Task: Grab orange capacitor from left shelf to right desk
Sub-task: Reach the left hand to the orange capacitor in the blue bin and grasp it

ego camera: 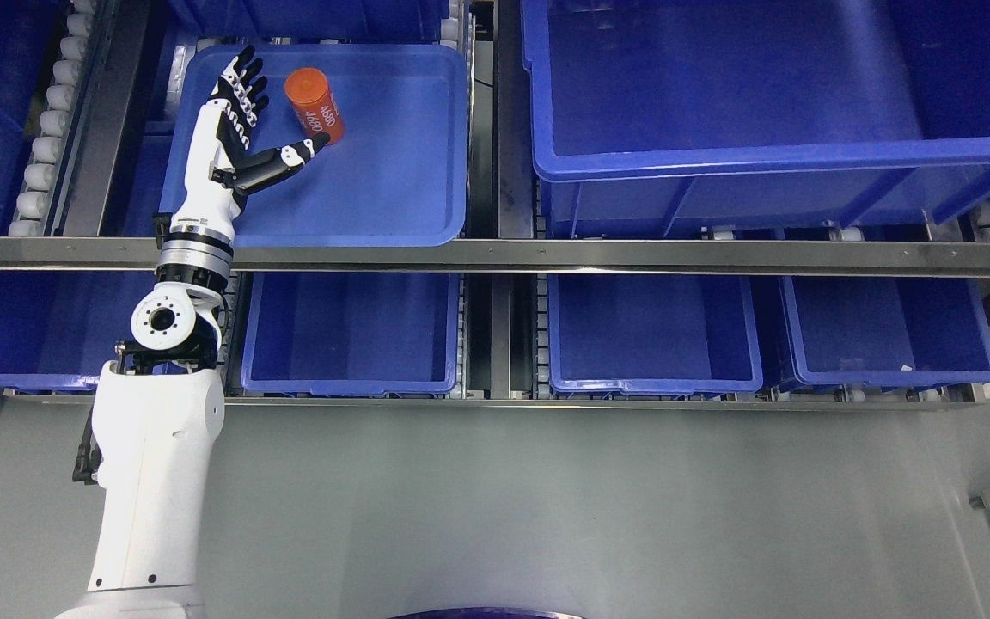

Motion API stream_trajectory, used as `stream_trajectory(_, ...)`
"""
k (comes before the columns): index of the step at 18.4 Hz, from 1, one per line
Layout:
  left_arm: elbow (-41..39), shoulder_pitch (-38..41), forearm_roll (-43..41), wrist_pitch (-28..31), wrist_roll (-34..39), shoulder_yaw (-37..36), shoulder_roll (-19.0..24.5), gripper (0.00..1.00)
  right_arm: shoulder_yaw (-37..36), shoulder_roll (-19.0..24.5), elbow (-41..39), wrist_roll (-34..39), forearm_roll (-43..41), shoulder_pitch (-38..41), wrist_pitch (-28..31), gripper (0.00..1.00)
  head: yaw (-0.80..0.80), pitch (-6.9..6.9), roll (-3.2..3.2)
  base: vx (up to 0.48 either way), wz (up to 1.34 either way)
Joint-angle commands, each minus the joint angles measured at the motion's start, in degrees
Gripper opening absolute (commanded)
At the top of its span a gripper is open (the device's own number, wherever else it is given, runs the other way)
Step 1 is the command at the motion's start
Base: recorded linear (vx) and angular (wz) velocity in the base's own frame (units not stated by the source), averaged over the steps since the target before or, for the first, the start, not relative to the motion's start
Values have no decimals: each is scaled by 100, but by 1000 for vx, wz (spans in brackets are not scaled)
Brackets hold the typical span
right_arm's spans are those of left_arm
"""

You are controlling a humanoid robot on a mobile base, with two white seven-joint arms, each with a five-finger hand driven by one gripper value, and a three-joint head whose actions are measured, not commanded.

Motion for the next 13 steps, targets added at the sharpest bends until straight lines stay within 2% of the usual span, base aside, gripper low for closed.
stream_trajectory(1,-291,37,-2,15,9,-156,-152,99,-70,-100,-132,0,0,193,-4,100,0,0,0,60,38)
stream_trajectory(10,157,-218,-81,200,0,-340,-64,98,-70,-100,-132,0,0,193,-4,100,0,0,0,47,28)
stream_trajectory(13,359,-323,-344,200,-35,-402,-55,98,-70,-100,-132,0,0,193,-4,100,0,0,0,27,7)
